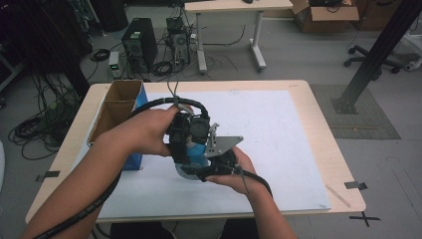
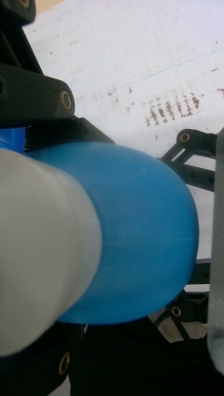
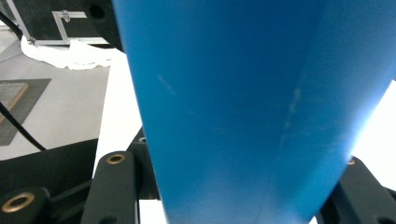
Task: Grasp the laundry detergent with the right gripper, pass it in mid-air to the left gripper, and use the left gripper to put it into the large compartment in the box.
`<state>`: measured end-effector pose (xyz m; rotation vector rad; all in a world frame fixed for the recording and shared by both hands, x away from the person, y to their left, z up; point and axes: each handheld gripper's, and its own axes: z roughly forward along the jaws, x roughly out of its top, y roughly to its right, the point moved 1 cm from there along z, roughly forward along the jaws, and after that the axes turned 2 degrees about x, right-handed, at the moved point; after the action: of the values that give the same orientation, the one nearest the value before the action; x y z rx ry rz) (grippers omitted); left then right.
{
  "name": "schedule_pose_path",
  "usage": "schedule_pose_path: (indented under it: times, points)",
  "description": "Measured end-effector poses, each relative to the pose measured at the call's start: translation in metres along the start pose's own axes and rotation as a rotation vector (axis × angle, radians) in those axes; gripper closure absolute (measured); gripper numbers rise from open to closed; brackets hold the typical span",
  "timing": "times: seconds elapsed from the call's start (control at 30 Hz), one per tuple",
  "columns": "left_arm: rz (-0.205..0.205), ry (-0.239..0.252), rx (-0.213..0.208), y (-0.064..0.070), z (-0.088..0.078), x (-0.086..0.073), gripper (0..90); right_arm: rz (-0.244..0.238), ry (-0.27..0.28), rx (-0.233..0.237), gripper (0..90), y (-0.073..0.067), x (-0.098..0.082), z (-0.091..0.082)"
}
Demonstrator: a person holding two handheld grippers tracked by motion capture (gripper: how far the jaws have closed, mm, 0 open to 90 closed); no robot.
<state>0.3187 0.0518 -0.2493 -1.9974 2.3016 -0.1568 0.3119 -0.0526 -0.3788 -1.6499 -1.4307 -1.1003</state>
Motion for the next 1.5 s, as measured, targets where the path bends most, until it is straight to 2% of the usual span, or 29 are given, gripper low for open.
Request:
schedule_pose_path:
  times: [0.27, 0.47, 0.57, 0.6, 0.93, 1.13, 1.27, 1.33, 1.5]
  points:
    - [-0.011, -0.02, 0.014, 0.004, -0.003, 0.0, 38.6, -0.015, 0.009, -0.001, 43.9, -0.001, 0.001, 0.001]
    - [-0.004, -0.021, 0.027, 0.005, -0.011, 0.0, 38.8, 0.01, 0.063, -0.009, 39.4, -0.002, 0.002, 0.001]
    - [-0.001, -0.017, 0.022, 0.005, -0.014, 0.001, 38.8, 0.007, 0.088, -0.016, 38.9, -0.002, 0.003, -0.002]
    - [-0.002, -0.018, 0.018, 0.006, -0.014, 0.001, 38.8, 0.011, 0.098, -0.014, 36.0, -0.003, 0.004, -0.002]
    - [-0.012, -0.031, 0.013, 0.005, -0.013, 0.001, 38.8, 0.016, 0.11, -0.015, 31.5, -0.006, 0.003, -0.002]
    - [-0.014, -0.032, 0.013, 0.005, -0.014, 0.001, 38.8, 0.04, 0.117, -0.021, 22.5, -0.006, -0.001, 0.0]
    - [-0.011, -0.032, 0.006, 0.005, -0.014, 0.001, 38.8, 0.038, 0.12, -0.025, 19.2, -0.005, -0.002, 0.0]
    - [-0.004, -0.032, 0.005, 0.005, -0.013, 0.002, 38.8, 0.042, 0.121, -0.024, 13.5, -0.005, -0.004, -0.001]
    - [-0.015, -0.034, 0.002, 0.003, -0.012, 0.003, 38.7, 0.062, 0.121, -0.022, 7.7, -0.005, -0.006, -0.003]
